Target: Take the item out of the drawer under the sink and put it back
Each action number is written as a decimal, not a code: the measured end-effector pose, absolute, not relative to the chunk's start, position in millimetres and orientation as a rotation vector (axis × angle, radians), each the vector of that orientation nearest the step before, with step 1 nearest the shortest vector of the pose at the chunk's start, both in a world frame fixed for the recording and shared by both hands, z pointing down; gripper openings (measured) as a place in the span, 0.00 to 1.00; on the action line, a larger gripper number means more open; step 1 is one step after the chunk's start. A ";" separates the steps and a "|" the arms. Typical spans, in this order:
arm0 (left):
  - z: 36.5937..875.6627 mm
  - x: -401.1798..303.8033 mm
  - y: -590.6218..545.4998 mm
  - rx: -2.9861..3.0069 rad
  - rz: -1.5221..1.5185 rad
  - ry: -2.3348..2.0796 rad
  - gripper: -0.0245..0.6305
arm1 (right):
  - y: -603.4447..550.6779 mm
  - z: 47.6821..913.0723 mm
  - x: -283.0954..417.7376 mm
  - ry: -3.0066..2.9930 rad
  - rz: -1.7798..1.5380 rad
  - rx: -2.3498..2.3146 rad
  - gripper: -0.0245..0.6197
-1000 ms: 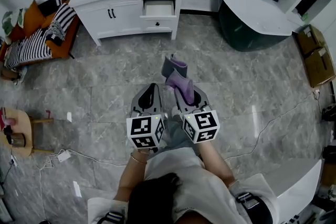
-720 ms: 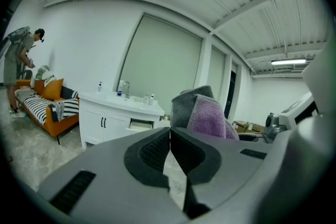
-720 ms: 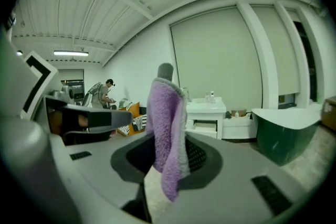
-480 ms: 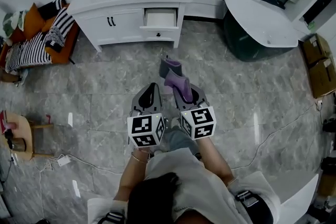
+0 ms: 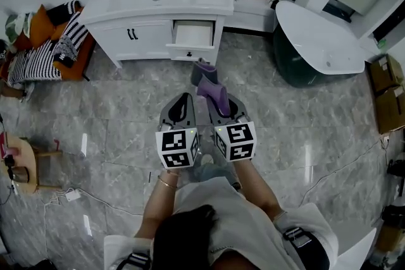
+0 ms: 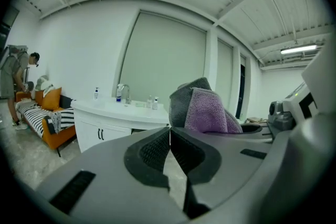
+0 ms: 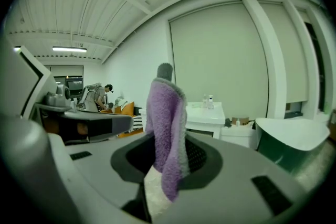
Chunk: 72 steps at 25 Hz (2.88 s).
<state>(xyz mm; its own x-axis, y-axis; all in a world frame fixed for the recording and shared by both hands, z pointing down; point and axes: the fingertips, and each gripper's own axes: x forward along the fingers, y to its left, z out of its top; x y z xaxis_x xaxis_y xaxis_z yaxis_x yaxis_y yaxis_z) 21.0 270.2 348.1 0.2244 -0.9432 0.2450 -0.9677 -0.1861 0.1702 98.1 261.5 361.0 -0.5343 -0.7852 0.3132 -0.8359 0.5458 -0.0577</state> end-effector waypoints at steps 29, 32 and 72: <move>388.8 32.7 172.2 2.213 0.229 -1.793 0.05 | 164.8 391.9 113.2 -2.520 0.281 1.301 0.21; 391.9 25.1 154.6 2.208 0.220 -1.786 0.05 | 149.7 393.9 109.7 -2.505 0.282 1.325 0.21; 419.5 -90.5 -70.3 2.290 0.272 -1.560 0.05 | -55.3 433.2 6.5 -2.307 0.399 1.500 0.21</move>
